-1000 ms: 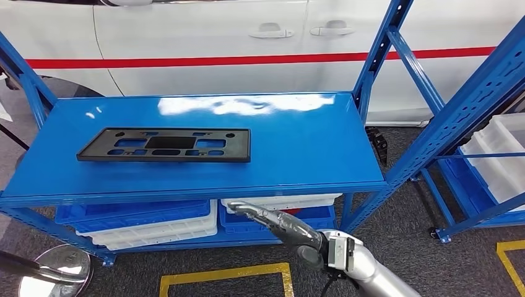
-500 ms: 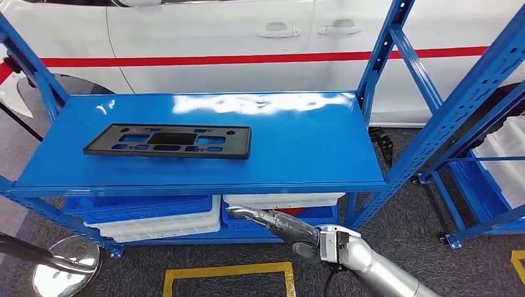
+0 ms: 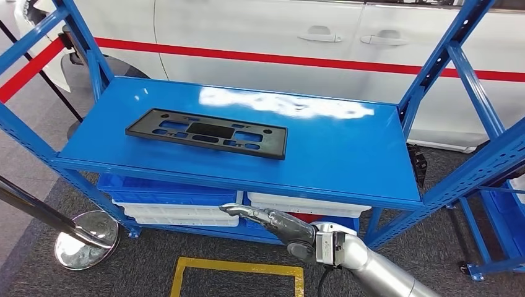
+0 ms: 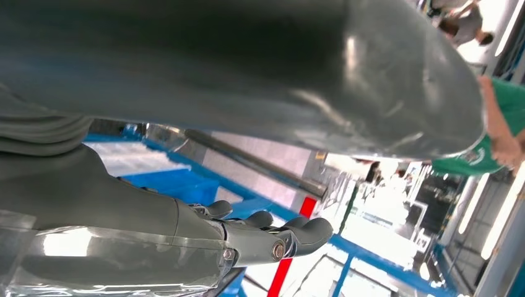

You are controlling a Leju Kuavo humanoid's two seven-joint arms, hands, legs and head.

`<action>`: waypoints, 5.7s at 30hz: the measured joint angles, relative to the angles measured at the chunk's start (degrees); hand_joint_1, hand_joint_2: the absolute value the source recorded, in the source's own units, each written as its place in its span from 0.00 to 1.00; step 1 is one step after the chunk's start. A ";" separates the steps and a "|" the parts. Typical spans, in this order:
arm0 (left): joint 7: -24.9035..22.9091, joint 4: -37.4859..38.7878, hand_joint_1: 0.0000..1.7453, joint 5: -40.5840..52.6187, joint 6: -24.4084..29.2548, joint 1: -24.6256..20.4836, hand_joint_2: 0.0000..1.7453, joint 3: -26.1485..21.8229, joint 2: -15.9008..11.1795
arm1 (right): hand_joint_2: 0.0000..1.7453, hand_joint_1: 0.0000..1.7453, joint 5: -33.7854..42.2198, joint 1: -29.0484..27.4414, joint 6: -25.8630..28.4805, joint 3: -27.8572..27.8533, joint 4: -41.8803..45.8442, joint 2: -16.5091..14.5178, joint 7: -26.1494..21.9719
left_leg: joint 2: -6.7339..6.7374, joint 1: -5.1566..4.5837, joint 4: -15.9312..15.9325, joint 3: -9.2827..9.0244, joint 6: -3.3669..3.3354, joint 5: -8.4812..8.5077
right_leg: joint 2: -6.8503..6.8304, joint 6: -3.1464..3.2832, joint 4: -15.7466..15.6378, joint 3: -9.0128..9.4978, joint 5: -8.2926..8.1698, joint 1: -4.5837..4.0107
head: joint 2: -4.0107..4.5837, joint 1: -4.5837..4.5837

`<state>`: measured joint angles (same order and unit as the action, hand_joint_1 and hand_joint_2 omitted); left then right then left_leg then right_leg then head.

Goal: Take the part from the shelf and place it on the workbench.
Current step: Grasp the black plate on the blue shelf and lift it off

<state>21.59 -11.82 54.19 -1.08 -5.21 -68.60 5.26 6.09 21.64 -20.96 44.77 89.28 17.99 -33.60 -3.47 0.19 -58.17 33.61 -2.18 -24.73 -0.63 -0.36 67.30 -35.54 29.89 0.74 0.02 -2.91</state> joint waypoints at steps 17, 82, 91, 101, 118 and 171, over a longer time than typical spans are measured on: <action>-0.14 0.00 0.00 -2.13 1.11 -0.01 0.00 -1.94 0.29 | 0.00 0.00 -3.92 6.95 7.19 4.67 -7.12 1.20 5.75 | 2.48 0.01 -2.11 0.91 3.19 -1.06 | -2.80 1.34 -9.59 3.67 -3.15 -0.33 | 0.00 -0.02; 2.95 -0.37 0.00 -1.43 0.99 0.38 0.00 -4.23 0.91 | 1.00 0.00 -31.24 11.65 36.84 10.74 -8.80 3.10 5.68 | 2.02 -0.69 0.23 1.08 1.50 -0.23 | -1.77 1.34 -8.96 2.77 -3.08 -0.82 | 0.00 -0.32; 3.44 -0.39 0.00 -1.02 0.92 0.16 0.00 -4.23 1.04 | 1.00 0.00 -41.04 11.19 46.40 12.94 -8.75 3.05 6.39 | 1.20 0.06 0.91 0.15 0.53 0.36 | -0.29 -0.18 4.41 -3.24 1.80 0.53 | 0.00 -0.30; 3.61 -0.39 0.00 -0.46 1.11 0.15 0.00 -4.25 1.18 | 1.00 0.00 -50.86 10.99 49.26 17.05 -8.54 3.28 12.36 | 1.96 0.01 -4.51 2.16 3.41 -3.75 | -1.71 1.87 -9.68 3.40 -3.06 0.17 | 0.00 -0.31; 3.10 -0.39 0.00 0.70 1.08 -0.33 0.00 -4.17 1.32 | 1.00 0.00 -54.56 11.43 50.43 21.08 -12.94 3.38 14.91 | 1.26 -0.02 1.54 0.27 0.39 1.11 | -0.31 -0.25 0.93 -0.46 3.56 0.49 | 0.00 -0.30; 2.89 -0.39 0.00 5.37 0.77 -1.57 0.00 -0.20 0.58 | 1.00 0.97 -66.91 23.50 58.47 32.62 -32.22 3.06 38.62 | 1.35 -0.41 -2.23 2.91 3.44 0.05 | -2.75 1.53 -9.37 3.75 -2.67 -0.02 | 0.00 -0.30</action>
<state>24.48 -12.22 59.56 -0.31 -6.78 -68.80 5.84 -60.82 45.14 37.51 77.39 57.06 21.05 5.02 -2.11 -0.22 -60.40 36.52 1.26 -24.68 -3.38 1.17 57.93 -31.79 27.22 0.72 0.02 -3.21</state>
